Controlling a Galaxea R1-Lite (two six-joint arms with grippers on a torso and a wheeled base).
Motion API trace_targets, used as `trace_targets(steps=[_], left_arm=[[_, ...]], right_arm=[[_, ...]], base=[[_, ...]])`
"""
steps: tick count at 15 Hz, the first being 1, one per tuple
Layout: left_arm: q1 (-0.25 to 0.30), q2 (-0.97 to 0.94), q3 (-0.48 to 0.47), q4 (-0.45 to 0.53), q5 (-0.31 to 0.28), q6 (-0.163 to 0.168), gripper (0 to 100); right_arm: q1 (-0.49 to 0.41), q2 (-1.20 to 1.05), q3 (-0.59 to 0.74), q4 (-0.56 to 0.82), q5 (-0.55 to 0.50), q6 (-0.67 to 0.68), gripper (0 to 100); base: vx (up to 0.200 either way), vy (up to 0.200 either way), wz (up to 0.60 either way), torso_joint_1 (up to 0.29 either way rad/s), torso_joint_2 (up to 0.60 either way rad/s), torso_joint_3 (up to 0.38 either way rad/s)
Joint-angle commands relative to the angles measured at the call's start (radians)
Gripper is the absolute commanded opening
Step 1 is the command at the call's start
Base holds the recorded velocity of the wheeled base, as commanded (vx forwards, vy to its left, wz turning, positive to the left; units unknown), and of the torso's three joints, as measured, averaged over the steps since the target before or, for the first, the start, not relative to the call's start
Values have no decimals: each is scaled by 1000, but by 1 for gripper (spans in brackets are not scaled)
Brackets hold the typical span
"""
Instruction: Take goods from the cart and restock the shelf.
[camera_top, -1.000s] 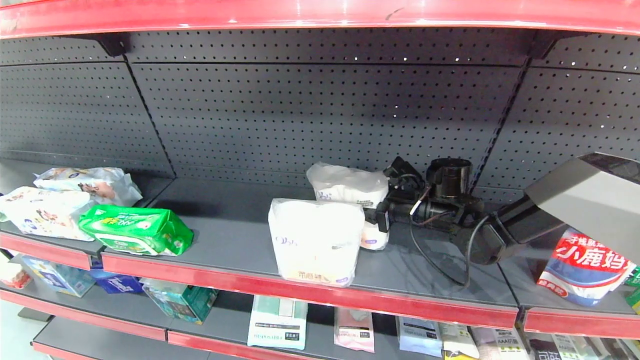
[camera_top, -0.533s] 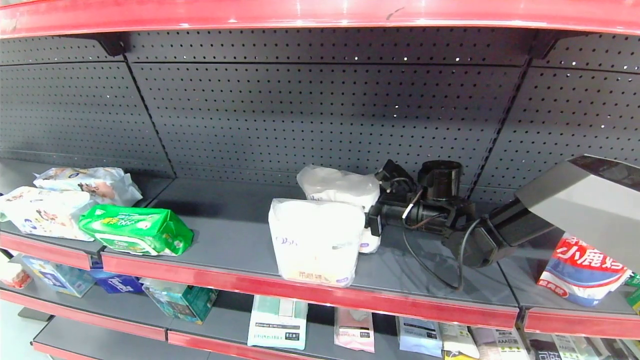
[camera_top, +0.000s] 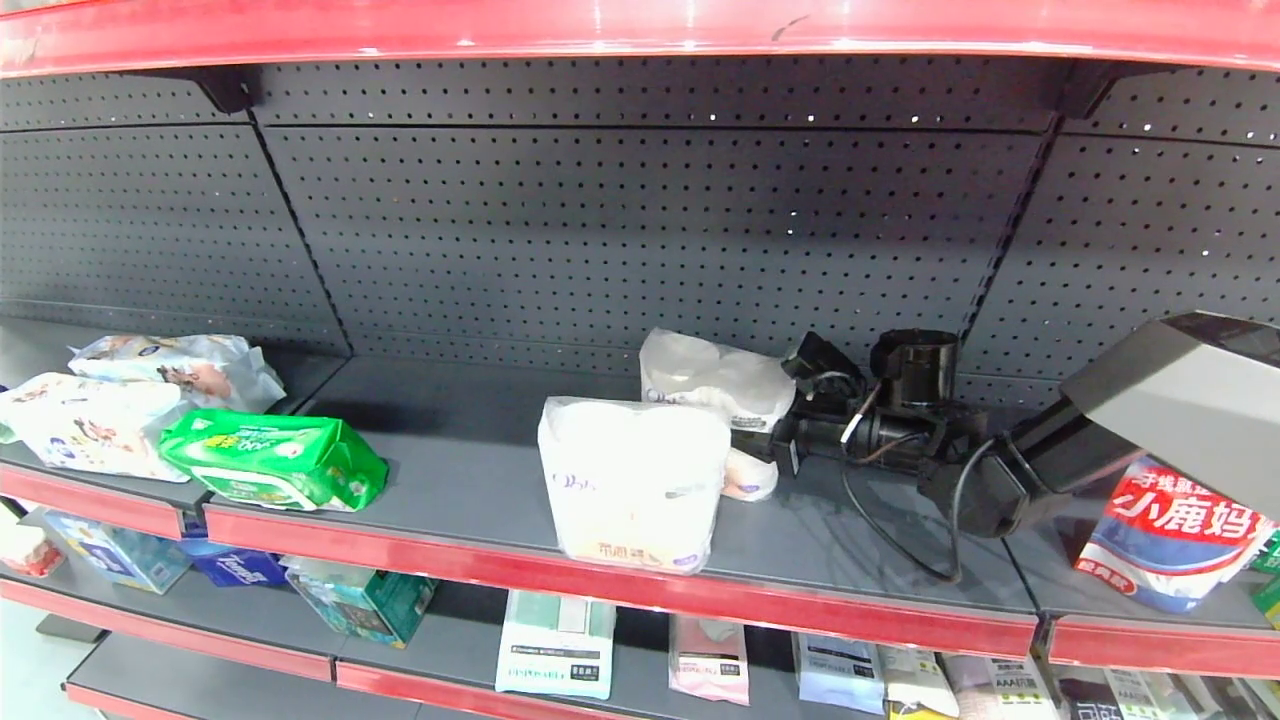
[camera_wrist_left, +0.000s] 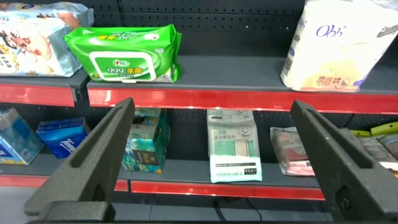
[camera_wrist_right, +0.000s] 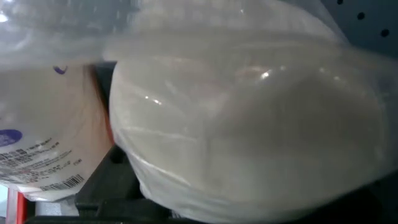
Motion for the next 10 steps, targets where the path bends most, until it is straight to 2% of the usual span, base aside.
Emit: trace_targets(steps=[1,5,10], left_arm=[[0,1,0,0,0,0,100],[0,1,0,0,0,0,100],[0,1,0,0,0,0,100]], right_arm=[[13,1,-6,2,-3,2,0],[71,38,-81,4,-3,4,0],[82,50,-97,4,-6,17,0]], base=[[0,0,0,0,0,0],[0,0,0,0,0,0],[0,0,0,0,0,0]])
